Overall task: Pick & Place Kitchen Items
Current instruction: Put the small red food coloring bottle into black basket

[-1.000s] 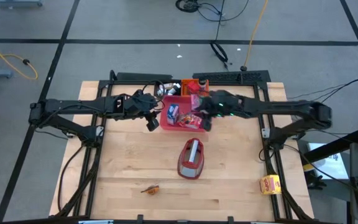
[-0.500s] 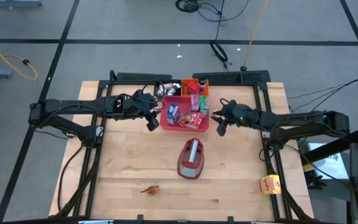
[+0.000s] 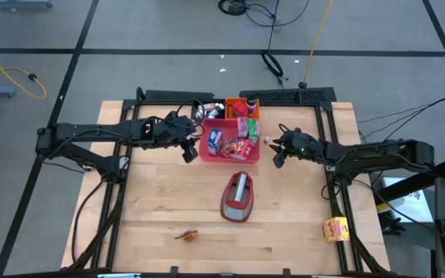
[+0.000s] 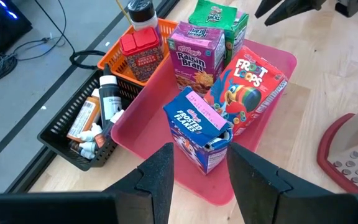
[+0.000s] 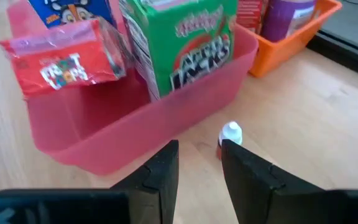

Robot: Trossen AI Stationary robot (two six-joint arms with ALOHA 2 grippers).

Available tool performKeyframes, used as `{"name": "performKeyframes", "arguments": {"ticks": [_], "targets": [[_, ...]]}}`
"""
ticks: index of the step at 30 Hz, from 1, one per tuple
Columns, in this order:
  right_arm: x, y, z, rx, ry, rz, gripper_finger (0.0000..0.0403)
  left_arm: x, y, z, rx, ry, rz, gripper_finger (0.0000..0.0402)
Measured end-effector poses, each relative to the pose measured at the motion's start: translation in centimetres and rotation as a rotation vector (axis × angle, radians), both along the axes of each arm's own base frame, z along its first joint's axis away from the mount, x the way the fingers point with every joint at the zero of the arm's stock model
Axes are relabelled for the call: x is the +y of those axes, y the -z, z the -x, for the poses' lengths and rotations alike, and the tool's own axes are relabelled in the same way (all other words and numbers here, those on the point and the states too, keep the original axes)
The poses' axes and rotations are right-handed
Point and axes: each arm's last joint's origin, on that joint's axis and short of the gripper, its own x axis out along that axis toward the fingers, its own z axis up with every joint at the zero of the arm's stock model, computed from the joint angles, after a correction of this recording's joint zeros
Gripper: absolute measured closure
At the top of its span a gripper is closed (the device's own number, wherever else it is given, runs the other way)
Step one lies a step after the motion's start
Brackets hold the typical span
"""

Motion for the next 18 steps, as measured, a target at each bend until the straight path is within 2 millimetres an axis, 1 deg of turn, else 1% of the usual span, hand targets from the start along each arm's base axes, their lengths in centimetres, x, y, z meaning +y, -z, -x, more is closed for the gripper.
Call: {"name": "performKeyframes", "arguments": {"ticks": [5, 8, 18], "targets": [[0.0, 1.4, 0.7, -0.048, 0.028, -0.012, 0.0289, 0.0, 0.0, 0.0, -0.002, 0.000, 0.000, 0.0252], [-0.1, 2.2, 1.1, -0.041, 0.045, -0.022, 0.0289, 0.0, 0.0, 0.0, -0.003, 0.000, 0.000, 0.0252], [-1.0, 3.5, 0.7, -0.019, 0.080, -0.028, 0.0289, 0.0, 0.0, 0.0, -0.003, -0.001, 0.000, 0.0252]]}}
